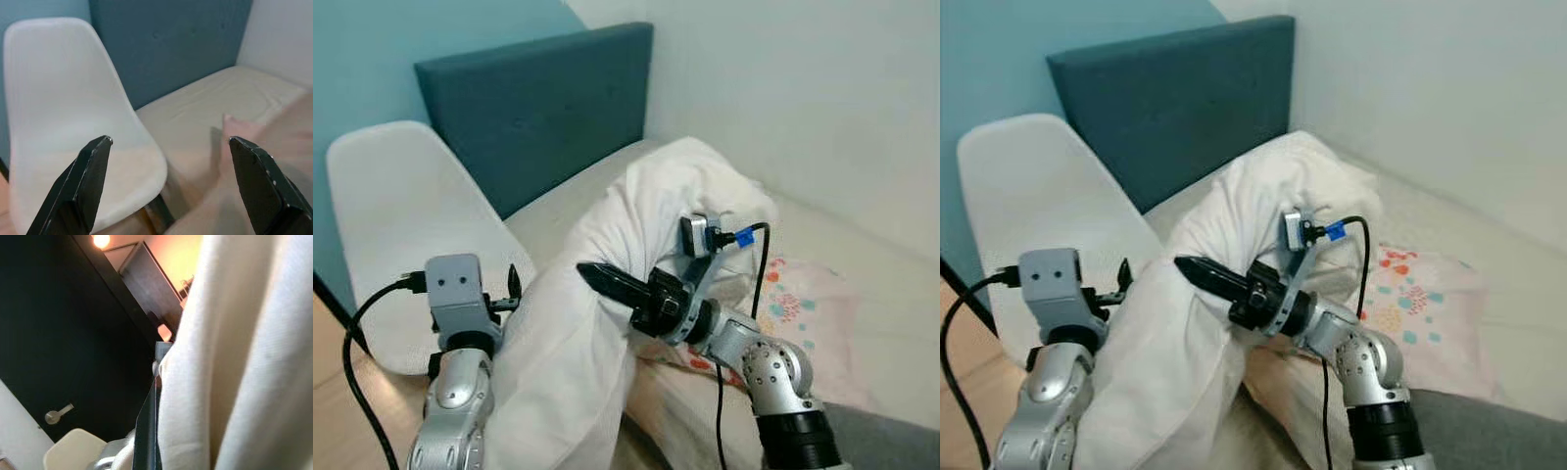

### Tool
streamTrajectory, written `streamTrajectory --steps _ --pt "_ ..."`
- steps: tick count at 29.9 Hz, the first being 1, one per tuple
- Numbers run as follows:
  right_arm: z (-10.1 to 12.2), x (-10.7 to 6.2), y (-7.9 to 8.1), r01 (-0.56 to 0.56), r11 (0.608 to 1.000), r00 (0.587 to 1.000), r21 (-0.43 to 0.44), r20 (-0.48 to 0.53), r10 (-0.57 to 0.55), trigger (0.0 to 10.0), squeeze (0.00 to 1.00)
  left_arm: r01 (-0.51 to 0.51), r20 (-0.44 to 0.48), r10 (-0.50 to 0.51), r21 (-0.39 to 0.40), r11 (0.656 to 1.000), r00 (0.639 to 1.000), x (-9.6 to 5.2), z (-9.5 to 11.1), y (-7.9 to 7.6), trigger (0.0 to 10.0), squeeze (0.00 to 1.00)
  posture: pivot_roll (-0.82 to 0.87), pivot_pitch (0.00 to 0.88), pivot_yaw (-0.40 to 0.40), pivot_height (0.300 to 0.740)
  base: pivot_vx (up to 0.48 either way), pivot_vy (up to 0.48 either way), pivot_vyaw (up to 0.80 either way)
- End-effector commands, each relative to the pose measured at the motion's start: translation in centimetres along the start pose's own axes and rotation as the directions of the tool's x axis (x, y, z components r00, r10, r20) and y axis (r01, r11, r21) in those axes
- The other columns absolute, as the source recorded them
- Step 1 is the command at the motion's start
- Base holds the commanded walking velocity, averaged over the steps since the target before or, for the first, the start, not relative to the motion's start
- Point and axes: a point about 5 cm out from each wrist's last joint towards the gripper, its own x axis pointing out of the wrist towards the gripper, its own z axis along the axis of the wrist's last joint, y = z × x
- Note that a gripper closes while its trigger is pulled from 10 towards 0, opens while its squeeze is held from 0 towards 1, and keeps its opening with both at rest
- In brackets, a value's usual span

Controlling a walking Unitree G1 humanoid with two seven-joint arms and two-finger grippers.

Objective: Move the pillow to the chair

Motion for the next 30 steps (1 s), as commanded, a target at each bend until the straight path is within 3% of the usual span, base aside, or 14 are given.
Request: streamTrajectory --steps 1,6,19,23,26,30 --pt "0.2 0.4 0.4 -0.03 0.999 0.999 -0.032 0.02 0.03 10.0 0.0 0.011 -0.025 -0.011 0.002 1.0 1.0 -0.3 -0.6 -0.2 10.0 0.0 -0.03 0.0 -0.075 0.74 0.0 0.0 0.79" --pt "-0.4 -0.4 -0.3 0.06 0.996 0.998 -0.063 0.0 -0.061 10.0 0.0 0.027 -0.043 -0.027 0.001 1.0 0.999 -0.7 -1.1 -0.4 10.0 0.0 -0.02 0.0 -0.078 0.74 0.0 0.0 0.79" --pt "-0.6 -1.2 -1.0 0.128 0.989 0.992 -0.077 0.014 -0.127 10.0 0.0 0.029 -0.048 -0.029 0.005 1.0 0.998 -0.6 -1.3 -0.2 10.0 0.0 -0.03 0.0 -0.072 0.74 0.0 0.0 0.79" --pt "-0.5 -1.1 -1.2 0.134 0.989 0.991 -0.068 0.032 -0.132 10.0 0.0 0.034 -0.034 -0.034 0.013 0.999 0.999 -0.4 -1.1 -0.2 10.0 0.0 -0.02 0.0 -0.074 0.74 0.289 0.0 0.79" --pt "-0.2 -0.8 -2.1 0.217 0.974 0.976 -0.06 0.041 -0.215 10.0 0.0 0.016 -0.019 -0.016 0.015 1.0 1.0 -0.1 -0.8 -0.2 10.0 0.0 -0.02 0.0 -0.077 0.74 0.472 0.0 0.0" --pt "-0.1 -0.8 -2.2 0.22 0.973 0.975 -0.064 0.039 -0.218 10.0 0.0 0.011 -0.019 -0.011 0.011 1.0 1.0 0.0 -0.8 -0.2 10.0 0.0 -0.02 0.0 -0.077 0.74 0.472 0.0 0.0"
